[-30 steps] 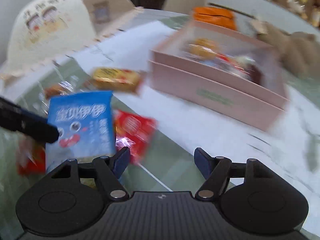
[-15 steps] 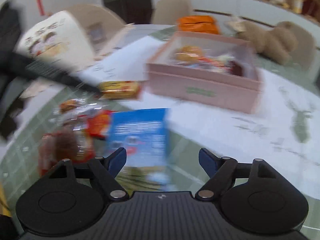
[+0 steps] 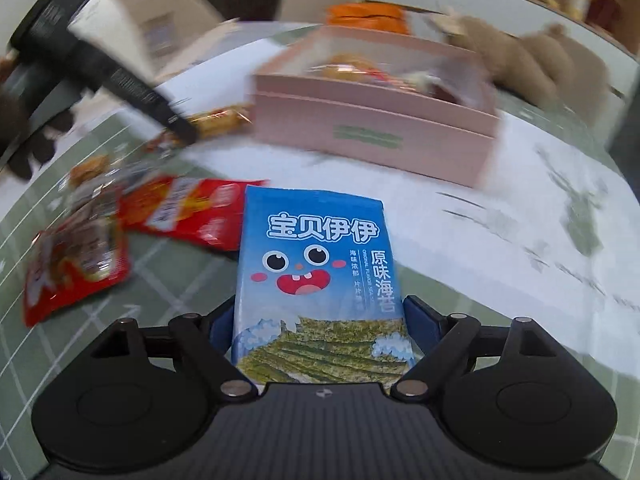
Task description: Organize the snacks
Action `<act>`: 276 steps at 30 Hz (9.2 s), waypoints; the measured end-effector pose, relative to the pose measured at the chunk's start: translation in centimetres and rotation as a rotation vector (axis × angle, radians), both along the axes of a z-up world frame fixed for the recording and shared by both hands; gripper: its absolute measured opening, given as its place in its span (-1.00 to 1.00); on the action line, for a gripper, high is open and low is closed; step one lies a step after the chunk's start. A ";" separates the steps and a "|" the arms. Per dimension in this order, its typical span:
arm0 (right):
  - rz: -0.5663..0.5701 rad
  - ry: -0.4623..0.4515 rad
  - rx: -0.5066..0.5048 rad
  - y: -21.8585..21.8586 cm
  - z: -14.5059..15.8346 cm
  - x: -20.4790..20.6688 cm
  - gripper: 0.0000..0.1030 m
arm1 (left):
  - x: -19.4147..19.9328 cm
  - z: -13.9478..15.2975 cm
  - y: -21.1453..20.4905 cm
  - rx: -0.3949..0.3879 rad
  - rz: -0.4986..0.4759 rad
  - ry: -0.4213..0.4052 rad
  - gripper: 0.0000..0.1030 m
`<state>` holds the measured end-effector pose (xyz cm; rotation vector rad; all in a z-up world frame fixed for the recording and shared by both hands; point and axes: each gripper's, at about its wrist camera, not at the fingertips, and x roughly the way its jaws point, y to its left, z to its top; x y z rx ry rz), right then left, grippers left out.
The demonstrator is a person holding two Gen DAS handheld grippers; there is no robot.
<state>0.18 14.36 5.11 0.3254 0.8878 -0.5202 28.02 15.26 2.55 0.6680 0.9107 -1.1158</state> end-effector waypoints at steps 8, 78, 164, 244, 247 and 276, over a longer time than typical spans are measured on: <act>-0.070 -0.077 -0.061 1.0 -1.3 -1.7 1.00 | -2.8 0.3 1.2 0.085 -0.145 0.065 0.22; 0.255 -0.016 -0.067 2.7 2.7 5.4 0.46 | -5.4 1.7 11.7 -0.174 0.293 0.345 -0.22; -0.113 0.003 -0.004 1.8 2.4 -7.7 -0.67 | -18.8 -0.3 2.8 0.036 -0.248 0.126 -0.08; 0.379 -0.086 0.109 8.4 4.4 10.1 0.47 | -3.3 0.6 17.4 -0.070 0.340 0.191 -0.47; 0.321 -0.103 0.140 7.1 4.5 12.8 0.42 | -3.5 0.5 17.8 -0.081 0.357 0.200 -0.46; 0.248 -0.009 0.022 3.5 3.2 2.3 -0.36 | -7.7 -0.4 11.5 -0.057 0.182 0.253 -0.48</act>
